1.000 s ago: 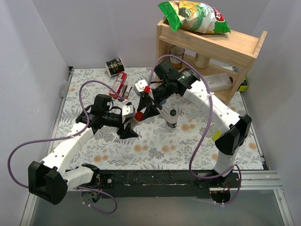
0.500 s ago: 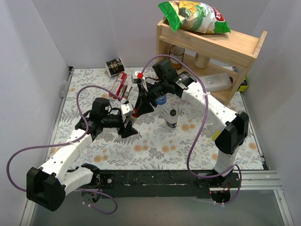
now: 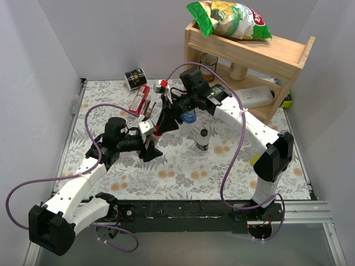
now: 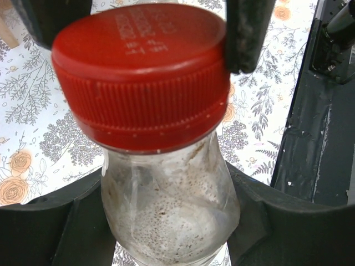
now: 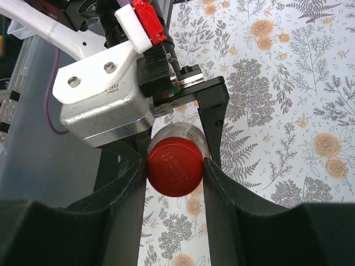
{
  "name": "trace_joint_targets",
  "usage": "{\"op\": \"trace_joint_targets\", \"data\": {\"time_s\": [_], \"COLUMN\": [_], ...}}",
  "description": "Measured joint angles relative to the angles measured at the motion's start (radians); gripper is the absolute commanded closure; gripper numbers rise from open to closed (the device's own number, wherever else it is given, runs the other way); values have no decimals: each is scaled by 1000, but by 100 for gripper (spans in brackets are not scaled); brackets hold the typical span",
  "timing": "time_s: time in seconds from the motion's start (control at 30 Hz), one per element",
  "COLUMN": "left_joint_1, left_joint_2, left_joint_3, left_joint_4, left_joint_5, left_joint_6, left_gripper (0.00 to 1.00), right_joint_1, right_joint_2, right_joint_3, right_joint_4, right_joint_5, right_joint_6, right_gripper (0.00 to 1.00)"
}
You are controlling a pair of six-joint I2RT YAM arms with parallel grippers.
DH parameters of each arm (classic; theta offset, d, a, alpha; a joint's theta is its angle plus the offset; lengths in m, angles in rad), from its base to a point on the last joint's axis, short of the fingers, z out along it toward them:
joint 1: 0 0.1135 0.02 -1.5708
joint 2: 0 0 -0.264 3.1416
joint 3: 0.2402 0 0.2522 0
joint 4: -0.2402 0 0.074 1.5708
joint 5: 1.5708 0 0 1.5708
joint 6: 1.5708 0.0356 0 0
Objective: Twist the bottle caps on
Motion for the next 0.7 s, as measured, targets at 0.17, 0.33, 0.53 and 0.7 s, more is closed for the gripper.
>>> {"op": "trace_joint_targets", "data": {"time_s": [0.17, 0.33, 0.53, 0.7], "left_joint_1": [1, 1, 2, 8], "left_joint_2": [0, -1, -1, -6], "left_joint_3": [-11, -16, -28, -30], "left_joint_4": [23, 34, 88, 116], "left_joint_5": [15, 16, 11, -1], "left_joint_6": [-26, -48, -75, -102], "left_gripper": [100, 100, 100, 100], "right_joint_1": [0, -2, 0, 9], "right_joint_2": [1, 8, 35, 57], "right_joint_3": [0, 0, 1, 1], "right_joint_4": [6, 13, -1, -16], "right_joint_5": [-3, -11, -23, -22], "right_joint_6": [24, 38, 64, 66], "right_gripper": [55, 48, 44, 69]}}
